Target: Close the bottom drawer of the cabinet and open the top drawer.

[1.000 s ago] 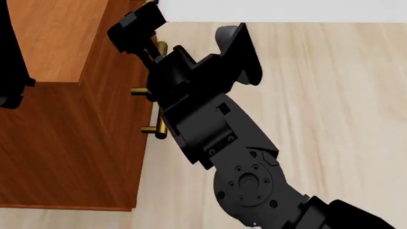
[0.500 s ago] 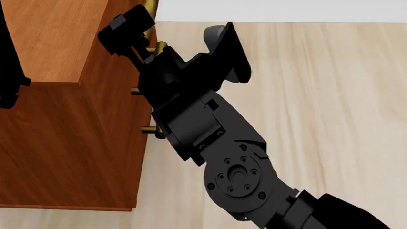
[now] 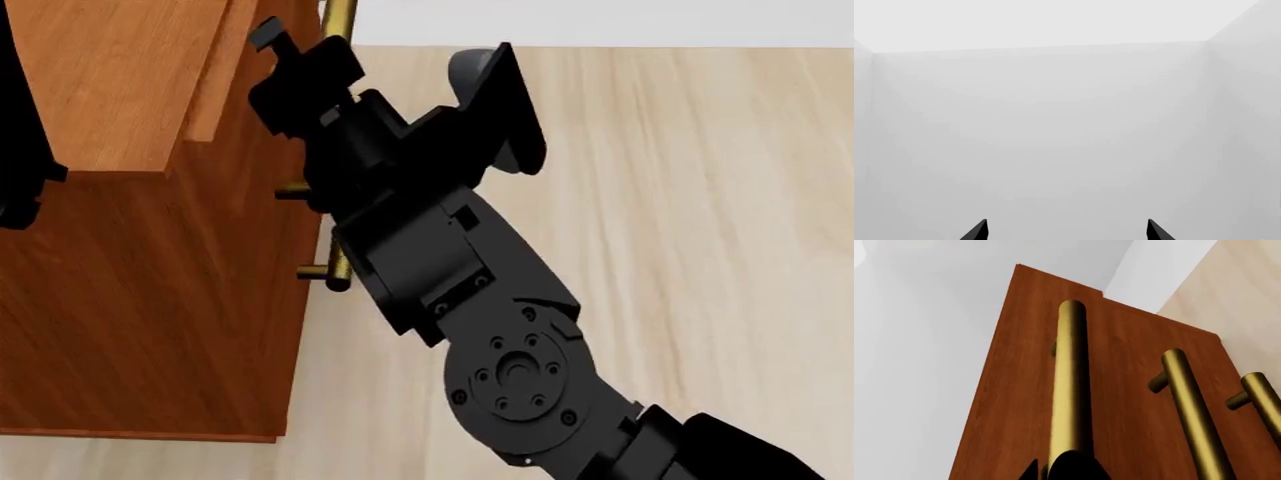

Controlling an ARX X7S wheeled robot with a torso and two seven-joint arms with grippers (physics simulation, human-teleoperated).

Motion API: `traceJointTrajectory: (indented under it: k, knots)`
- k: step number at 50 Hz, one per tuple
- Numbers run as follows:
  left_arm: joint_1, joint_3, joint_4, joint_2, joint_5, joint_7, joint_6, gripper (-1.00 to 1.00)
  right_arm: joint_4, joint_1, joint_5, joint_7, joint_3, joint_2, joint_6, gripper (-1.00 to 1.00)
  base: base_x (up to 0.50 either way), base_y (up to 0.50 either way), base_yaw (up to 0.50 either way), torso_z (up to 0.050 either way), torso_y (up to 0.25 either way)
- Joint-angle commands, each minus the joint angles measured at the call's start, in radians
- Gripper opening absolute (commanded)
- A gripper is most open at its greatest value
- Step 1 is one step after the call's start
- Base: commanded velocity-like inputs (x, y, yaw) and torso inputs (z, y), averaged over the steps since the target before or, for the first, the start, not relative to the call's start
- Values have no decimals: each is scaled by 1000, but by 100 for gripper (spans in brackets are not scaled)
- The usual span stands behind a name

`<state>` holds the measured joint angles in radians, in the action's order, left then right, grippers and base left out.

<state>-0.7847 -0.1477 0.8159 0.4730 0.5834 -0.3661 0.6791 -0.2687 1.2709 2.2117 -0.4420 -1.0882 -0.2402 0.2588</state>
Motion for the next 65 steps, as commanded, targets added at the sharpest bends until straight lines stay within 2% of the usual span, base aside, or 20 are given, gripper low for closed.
traceJointTrajectory:
  k: [1,30,65]
  knots:
    - [-10,-11,1,-5,3,-6,3,100,55,-4,23,16,30,-40,34,-100,0,0,-2,15,10]
    - [-46,-25,10,-3,21,-22,27,100,96,-58,115,45,161,-105,85,-100,0,0,-1,0,2]
    - [-78,-60,5,-12,25,-34,34,100,219,-130,88,38,241,-242,160,-100,0,0,-1,1,2]
